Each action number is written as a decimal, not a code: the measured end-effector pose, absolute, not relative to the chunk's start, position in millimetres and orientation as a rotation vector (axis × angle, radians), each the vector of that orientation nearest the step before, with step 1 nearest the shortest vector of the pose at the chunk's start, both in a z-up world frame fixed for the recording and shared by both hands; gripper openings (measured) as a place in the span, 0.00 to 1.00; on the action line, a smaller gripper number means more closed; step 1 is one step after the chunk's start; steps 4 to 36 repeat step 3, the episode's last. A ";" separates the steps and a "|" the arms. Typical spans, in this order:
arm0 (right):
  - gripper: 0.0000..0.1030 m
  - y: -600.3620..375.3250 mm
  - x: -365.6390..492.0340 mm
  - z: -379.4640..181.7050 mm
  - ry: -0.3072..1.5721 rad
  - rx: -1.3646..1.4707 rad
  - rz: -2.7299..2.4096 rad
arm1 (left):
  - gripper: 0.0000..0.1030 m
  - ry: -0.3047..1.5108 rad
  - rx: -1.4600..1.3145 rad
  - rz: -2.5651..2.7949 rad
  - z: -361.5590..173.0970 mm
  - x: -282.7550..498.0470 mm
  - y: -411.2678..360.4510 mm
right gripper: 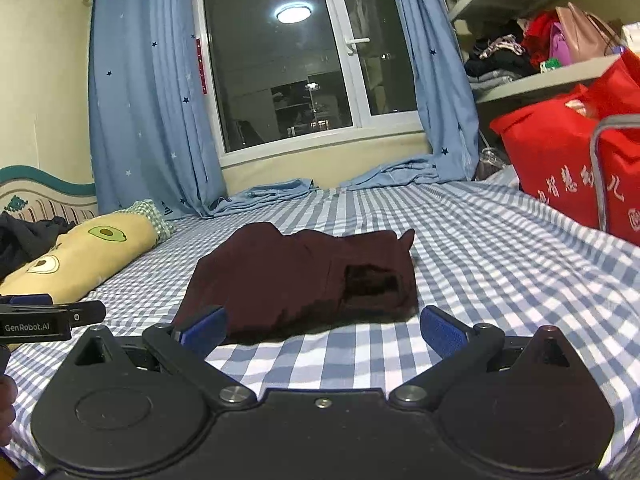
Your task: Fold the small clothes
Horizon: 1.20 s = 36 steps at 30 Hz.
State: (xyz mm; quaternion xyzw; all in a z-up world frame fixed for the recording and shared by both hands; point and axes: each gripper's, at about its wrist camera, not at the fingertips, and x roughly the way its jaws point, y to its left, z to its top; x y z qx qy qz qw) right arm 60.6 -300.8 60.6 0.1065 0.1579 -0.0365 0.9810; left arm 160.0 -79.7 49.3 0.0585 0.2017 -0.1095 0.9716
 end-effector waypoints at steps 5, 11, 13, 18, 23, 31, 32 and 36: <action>0.99 -304.2 59.4 59.2 0.320 0.228 -0.081 | 0.99 0.414 0.118 -0.217 48.8 162.1 -79.9; 0.99 -304.2 59.4 59.2 0.320 0.228 -0.081 | 0.99 0.414 0.118 -0.217 48.8 162.1 -79.9; 0.99 -304.2 59.4 59.2 0.320 0.228 -0.081 | 0.99 0.414 0.118 -0.217 48.8 162.1 -79.9; 0.99 -304.2 59.4 59.2 0.320 0.228 -0.081 | 0.99 0.414 0.118 -0.217 48.8 162.1 -79.9; 0.99 -304.2 59.4 59.2 0.320 0.228 -0.081 | 0.99 0.414 0.118 -0.217 48.8 162.1 -79.9; 0.99 -304.2 59.4 59.2 0.320 0.228 -0.081 | 0.99 0.414 0.118 -0.217 48.8 162.1 -79.9; 0.99 -304.2 59.4 59.2 0.320 0.228 -0.081 | 0.99 0.414 0.118 -0.217 48.8 162.1 -79.9; 0.99 -304.2 59.4 59.2 0.320 0.228 -0.081 | 0.99 0.414 0.118 -0.217 48.8 162.1 -79.9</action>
